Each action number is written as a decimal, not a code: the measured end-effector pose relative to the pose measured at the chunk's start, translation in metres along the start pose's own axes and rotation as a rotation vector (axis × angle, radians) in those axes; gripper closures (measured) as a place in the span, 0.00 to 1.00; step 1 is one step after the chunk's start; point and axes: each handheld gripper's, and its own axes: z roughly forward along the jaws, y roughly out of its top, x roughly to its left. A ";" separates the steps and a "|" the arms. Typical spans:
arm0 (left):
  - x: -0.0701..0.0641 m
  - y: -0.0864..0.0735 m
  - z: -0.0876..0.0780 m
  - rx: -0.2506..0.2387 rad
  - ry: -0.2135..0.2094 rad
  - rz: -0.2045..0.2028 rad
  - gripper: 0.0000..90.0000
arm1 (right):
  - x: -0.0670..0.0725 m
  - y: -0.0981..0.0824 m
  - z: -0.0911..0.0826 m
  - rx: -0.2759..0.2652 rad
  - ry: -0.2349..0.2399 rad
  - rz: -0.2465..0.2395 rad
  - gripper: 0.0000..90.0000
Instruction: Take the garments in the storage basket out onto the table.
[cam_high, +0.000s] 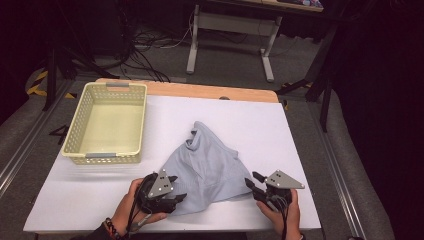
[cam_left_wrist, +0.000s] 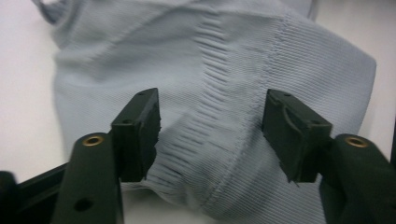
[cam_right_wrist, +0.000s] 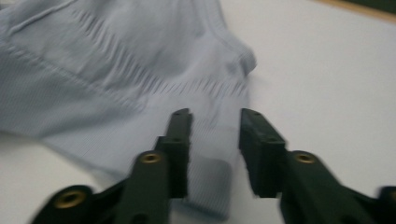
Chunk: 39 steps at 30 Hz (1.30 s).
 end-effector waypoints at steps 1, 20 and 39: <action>0.000 0.000 0.000 0.000 0.000 0.000 0.53 | 0.000 0.000 0.000 0.000 0.000 0.000 0.64; 0.005 -0.009 0.012 0.068 -0.116 0.032 0.90 | -0.030 0.044 0.119 0.133 0.197 -0.093 0.70; -0.011 -0.002 0.005 0.061 -0.151 0.094 0.95 | -0.024 0.017 0.020 0.110 0.035 -0.016 0.93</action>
